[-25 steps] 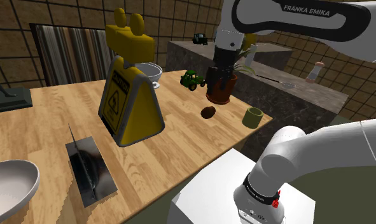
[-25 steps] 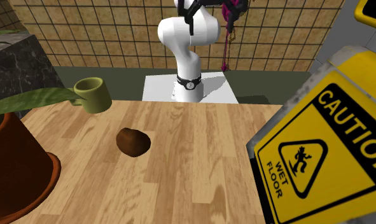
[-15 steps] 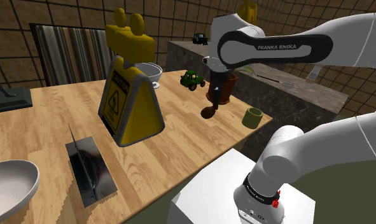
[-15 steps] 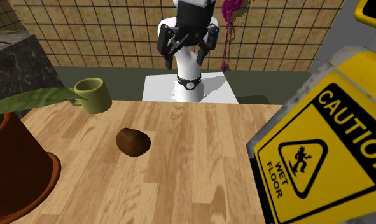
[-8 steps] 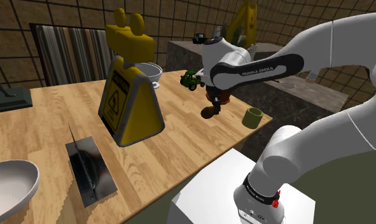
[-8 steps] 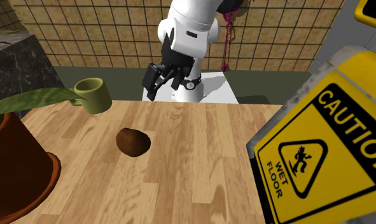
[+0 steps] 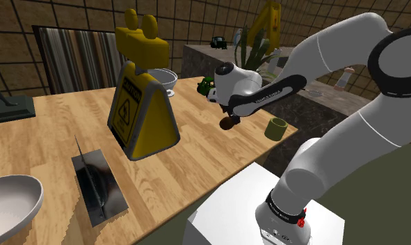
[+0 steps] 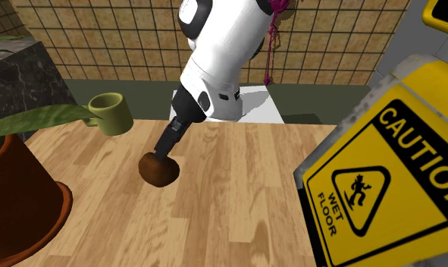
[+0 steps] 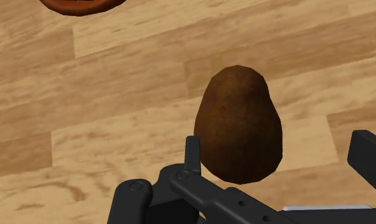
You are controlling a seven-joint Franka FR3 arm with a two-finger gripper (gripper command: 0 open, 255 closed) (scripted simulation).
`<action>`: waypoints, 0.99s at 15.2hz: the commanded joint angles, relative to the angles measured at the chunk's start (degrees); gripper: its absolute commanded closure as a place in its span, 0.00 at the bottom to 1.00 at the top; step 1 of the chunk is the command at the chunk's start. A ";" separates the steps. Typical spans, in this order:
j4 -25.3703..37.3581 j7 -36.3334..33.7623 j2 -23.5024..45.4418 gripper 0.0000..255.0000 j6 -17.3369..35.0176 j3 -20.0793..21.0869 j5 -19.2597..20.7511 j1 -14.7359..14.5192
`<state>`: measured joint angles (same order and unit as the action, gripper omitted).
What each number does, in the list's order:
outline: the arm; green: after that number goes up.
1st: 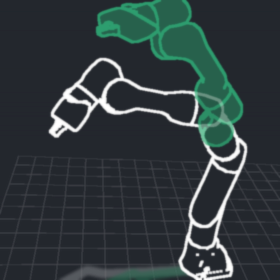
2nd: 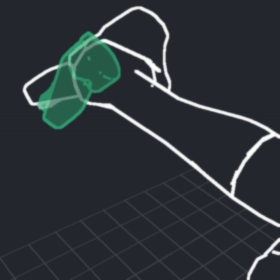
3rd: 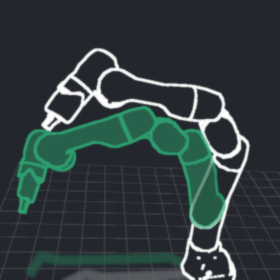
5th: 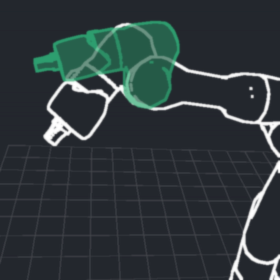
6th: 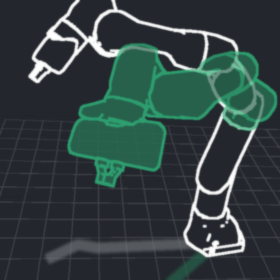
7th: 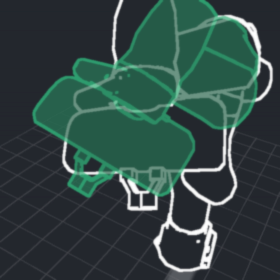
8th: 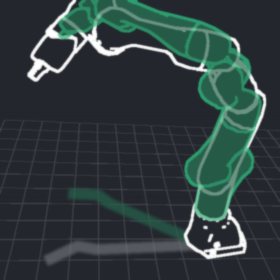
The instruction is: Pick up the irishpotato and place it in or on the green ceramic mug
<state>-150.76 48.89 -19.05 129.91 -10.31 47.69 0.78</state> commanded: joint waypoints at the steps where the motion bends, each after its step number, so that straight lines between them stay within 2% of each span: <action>1: 0.20 1.13 2.83 0.00 3.69 -0.52 4.59 0.72; 8: 0.54 -1.94 8.52 0.00 9.59 -2.56 9.74 3.05; 15: 0.54 -1.94 8.52 0.00 9.59 -2.56 9.74 3.05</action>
<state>-150.23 46.95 -10.53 139.49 -12.88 57.42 3.83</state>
